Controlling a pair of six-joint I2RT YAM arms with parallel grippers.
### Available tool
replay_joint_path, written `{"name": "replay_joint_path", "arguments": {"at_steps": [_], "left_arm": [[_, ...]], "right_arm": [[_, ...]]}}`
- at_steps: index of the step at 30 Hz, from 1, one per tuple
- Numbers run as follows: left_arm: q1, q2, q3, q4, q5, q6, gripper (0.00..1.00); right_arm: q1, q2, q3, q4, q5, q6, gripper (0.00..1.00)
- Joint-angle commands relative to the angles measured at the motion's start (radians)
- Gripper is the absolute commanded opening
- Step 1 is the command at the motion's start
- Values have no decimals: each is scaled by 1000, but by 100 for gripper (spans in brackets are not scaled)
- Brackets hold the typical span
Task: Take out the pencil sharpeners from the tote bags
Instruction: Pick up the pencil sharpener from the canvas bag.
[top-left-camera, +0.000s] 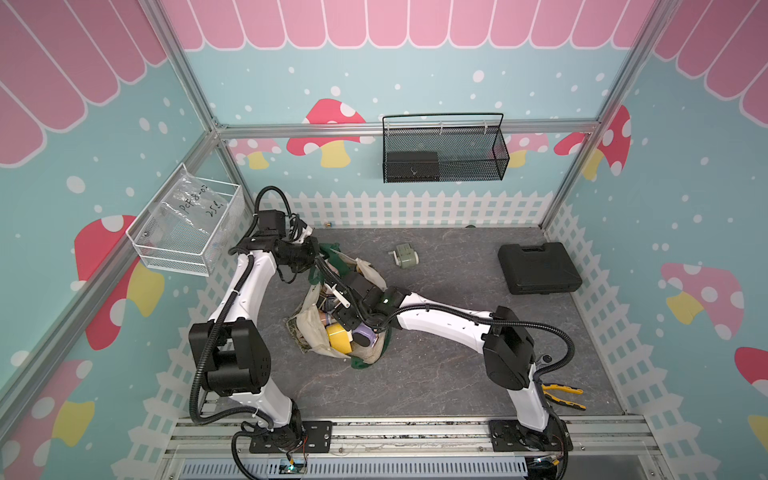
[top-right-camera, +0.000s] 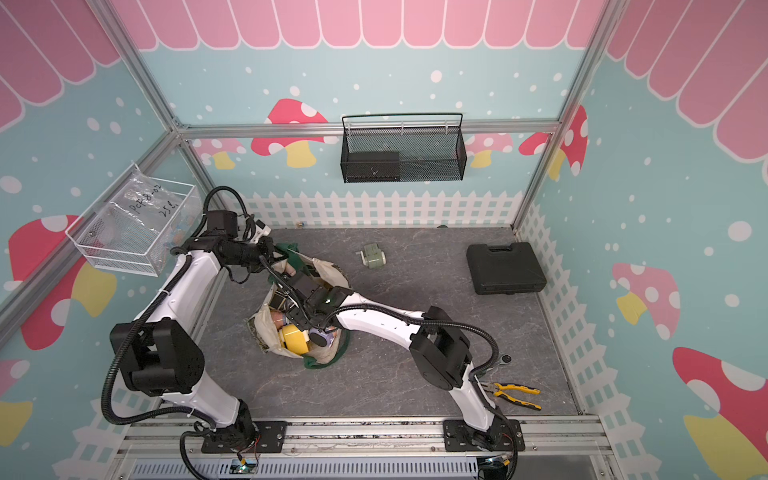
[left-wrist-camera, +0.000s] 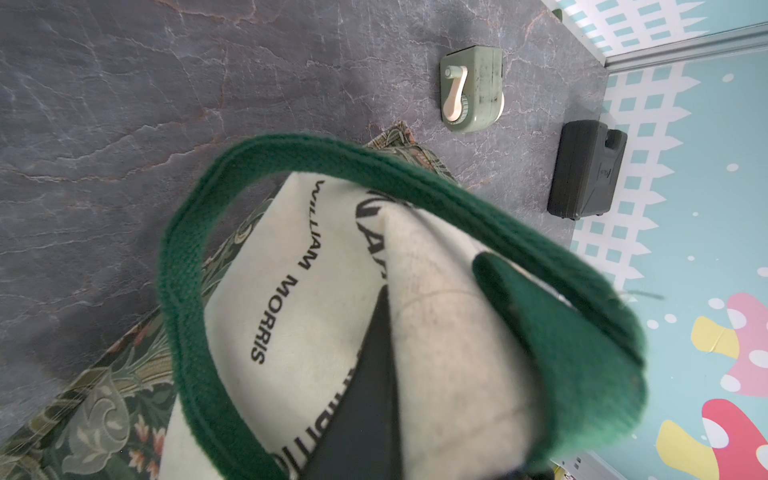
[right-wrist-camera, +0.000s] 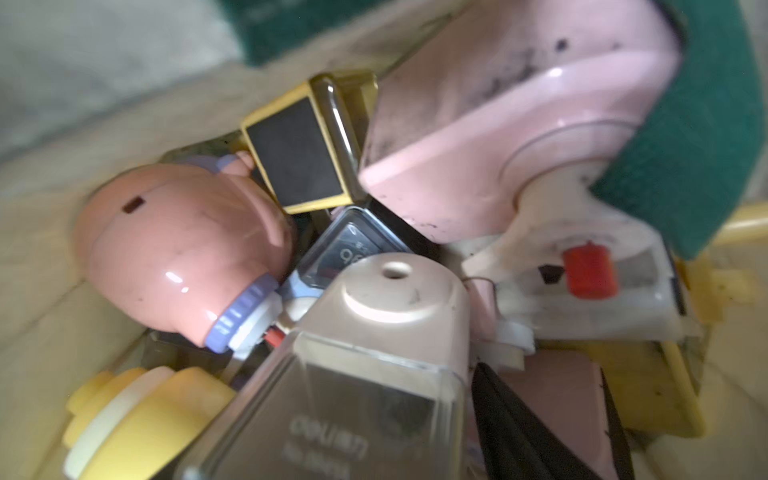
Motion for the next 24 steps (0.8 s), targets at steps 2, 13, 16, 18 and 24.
{"name": "replay_joint_path", "arguments": {"at_steps": [2,13,16,18,24], "left_arm": [[7,-39,-1,68,15,1,0],[7,-35,5,63,11,3,0],[7,-35,4,61,15,2,0],[6,-35,5,61,14,4,0],[8,-35,5,58,6,6,0]], "right_arm": [[-12,-41,17,-32,19,-43,67],[-21,-116,-39,46,-149,-55,39],[-21,-158,-47,53,-170,-65,37],[-21,-205,-69,63,-191,-75,36],[-43,-316,-135,70,-240,-80,35]]}}
